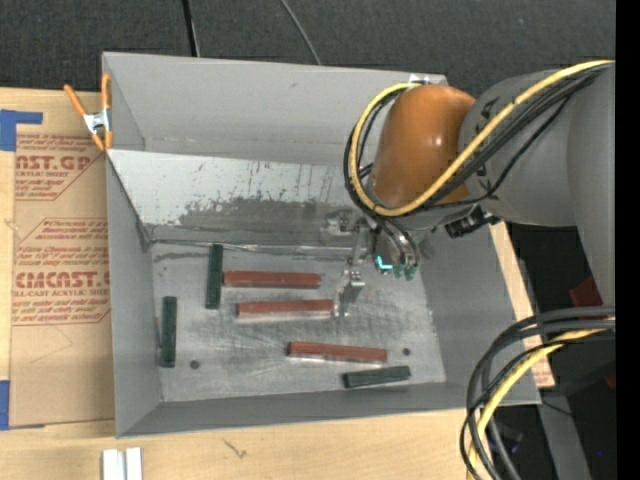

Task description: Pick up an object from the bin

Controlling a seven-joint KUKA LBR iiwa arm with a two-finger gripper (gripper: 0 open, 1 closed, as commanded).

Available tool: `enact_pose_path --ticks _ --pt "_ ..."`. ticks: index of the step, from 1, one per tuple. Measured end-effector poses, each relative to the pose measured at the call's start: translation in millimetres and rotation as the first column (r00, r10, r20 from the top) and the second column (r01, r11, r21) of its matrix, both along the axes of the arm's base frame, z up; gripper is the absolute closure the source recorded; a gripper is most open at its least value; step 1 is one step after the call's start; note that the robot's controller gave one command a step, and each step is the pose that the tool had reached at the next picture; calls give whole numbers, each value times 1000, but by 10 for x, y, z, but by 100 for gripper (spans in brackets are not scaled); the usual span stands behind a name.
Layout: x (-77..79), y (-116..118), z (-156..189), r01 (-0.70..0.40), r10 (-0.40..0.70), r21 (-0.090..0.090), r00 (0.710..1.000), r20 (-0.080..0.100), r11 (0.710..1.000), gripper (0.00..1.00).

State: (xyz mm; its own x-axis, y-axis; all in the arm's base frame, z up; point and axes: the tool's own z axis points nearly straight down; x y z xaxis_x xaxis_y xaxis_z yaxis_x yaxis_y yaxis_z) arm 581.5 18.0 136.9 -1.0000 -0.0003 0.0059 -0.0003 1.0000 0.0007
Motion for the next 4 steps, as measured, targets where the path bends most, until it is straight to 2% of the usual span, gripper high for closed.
enact_pose_path --ticks 1,2,3,4 --pt "20 0 42 0 0 0 1000 7 1000 0" --pt "-12 447 -123 101 -101 1 995 7 995 0" --pt "19 703 -65 141 -141 2 990 8 990 0" --pt "21 700 -125 183 -183 0 983 7 983 0"
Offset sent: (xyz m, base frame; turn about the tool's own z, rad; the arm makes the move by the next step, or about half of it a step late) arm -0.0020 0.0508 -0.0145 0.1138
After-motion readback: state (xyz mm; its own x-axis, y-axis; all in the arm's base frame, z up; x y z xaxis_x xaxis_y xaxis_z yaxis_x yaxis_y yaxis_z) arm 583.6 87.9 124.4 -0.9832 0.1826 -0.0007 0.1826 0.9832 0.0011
